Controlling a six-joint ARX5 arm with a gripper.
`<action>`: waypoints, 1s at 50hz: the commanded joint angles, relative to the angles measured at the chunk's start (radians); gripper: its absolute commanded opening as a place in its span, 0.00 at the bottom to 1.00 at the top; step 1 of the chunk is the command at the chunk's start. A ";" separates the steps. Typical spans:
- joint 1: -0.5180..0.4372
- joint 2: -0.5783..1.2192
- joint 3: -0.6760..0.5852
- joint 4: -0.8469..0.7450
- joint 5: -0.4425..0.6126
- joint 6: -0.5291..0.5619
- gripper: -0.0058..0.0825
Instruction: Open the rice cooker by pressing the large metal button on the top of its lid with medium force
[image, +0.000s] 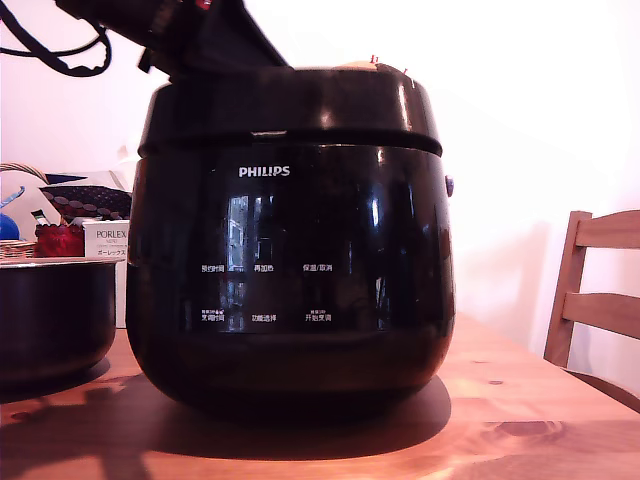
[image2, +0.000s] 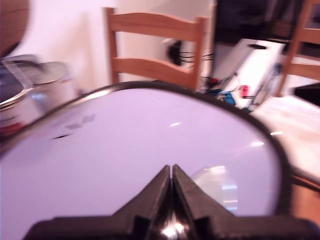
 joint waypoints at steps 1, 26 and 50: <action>0.003 0.030 -0.035 0.011 -0.002 -0.008 0.04; 0.006 0.013 -0.035 0.084 -0.004 -0.035 0.04; 0.018 -0.096 -0.035 0.066 -0.059 -0.034 0.04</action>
